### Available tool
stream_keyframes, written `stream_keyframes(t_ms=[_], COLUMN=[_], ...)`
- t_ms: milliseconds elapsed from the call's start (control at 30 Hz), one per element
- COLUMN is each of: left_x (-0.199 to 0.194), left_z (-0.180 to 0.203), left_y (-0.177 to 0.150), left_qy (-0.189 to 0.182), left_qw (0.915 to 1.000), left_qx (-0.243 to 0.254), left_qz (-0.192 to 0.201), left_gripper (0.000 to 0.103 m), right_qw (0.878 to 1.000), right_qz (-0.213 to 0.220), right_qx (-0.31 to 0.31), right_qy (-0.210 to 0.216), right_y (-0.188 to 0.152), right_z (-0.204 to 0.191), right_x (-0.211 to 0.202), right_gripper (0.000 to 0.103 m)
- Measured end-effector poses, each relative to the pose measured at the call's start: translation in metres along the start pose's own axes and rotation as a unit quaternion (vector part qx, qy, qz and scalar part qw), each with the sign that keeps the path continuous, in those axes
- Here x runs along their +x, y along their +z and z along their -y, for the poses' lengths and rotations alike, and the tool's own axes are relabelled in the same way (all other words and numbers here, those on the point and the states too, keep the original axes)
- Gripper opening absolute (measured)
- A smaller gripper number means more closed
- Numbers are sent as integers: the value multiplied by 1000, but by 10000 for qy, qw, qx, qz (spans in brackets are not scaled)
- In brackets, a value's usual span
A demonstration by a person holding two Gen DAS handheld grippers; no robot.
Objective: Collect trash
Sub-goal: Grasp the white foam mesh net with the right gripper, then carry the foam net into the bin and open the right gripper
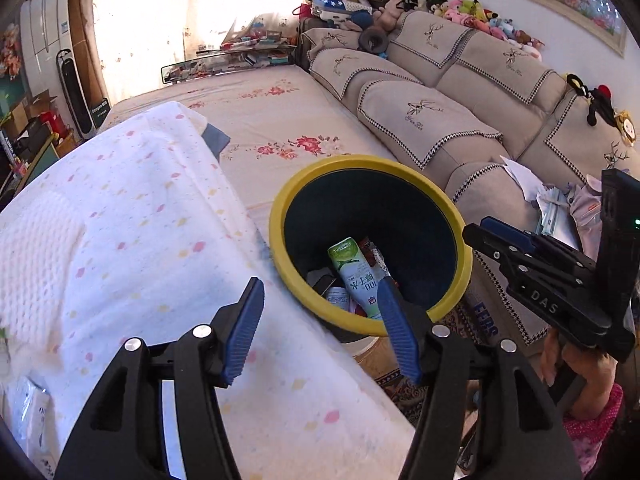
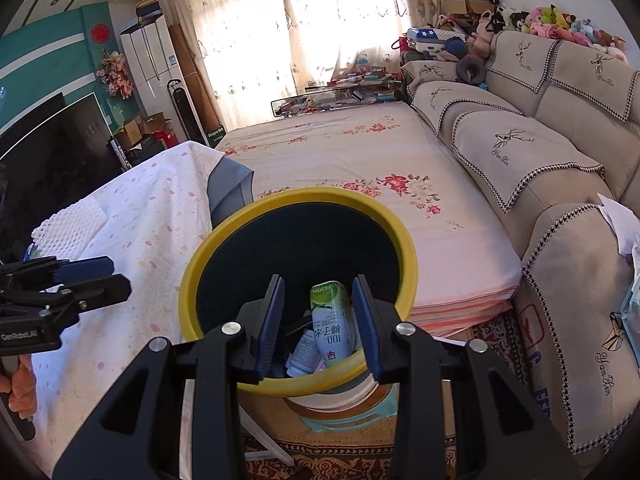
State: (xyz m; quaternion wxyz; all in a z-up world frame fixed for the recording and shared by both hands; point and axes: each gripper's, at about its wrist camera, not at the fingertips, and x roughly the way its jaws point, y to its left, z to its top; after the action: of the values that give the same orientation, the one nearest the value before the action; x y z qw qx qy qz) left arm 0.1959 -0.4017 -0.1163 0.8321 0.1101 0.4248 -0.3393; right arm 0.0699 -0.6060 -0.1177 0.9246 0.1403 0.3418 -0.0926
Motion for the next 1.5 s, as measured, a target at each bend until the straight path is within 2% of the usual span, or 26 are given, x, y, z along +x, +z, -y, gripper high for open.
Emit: stream_keyframes(t_ms=[67, 167, 333, 400, 533, 700, 833, 933, 1133, 1300, 1333, 1367, 1500], left_x=[-23, -59, -121, -146, -191, -230, -245, -247, -248, -242, -240, -239, -234], left_z=[-11, -35, -84, -108, -152, -195, -215, -217, -214, -214, -214, -214, -214], left_y=[-13, -34, -76, -94, -126, -157, -175, -182, -188, -187, -187, -187, -185], left_qy=[71, 235, 755, 1047, 1619, 1978, 2040, 1997, 1879, 1799, 1782, 1763, 1703], left_qw=[9998, 9984, 9916, 9866, 9724, 9567, 9501, 9496, 9510, 9525, 9529, 9533, 9546], left_qx=[-118, -355, -783, -963, -1317, -1703, -1894, -1954, -1991, -2027, -2034, -2039, -2045], left_qz=[158, 378, 697, 804, 1043, 1291, 1405, 1423, 1436, 1387, 1373, 1360, 1339], left_gripper=[61, 71, 76, 80, 81, 82, 82, 82, 82, 82, 82, 82, 82], right_qw=[9999, 9993, 9955, 9928, 9847, 9694, 9569, 9501, 9502, 9538, 9540, 9540, 9574], right_qz=[-8, -28, -101, -126, -211, -366, -383, -417, -420, -590, -658, -715, -511], right_qx=[-126, -318, -741, -932, -1322, -1860, -2206, -2420, -2705, -2711, -2702, -2694, -2563], right_qy=[52, 209, 582, 746, 1119, 1563, 1851, 1924, 1486, 1156, 1116, 1105, 1232], right_y=[2, 5, 13, 16, 21, 29, 31, 27, 16, 16, 16, 16, 19], right_z=[-14, -38, -92, -117, -171, -246, -303, -341, -391, -396, -395, -394, -378], right_x=[0, 2, 7, 8, 11, 15, 17, 23, 49, 78, 82, 86, 72], right_gripper=[36, 36, 37, 38, 38, 38, 38, 44, 45, 45, 36, 15, 11])
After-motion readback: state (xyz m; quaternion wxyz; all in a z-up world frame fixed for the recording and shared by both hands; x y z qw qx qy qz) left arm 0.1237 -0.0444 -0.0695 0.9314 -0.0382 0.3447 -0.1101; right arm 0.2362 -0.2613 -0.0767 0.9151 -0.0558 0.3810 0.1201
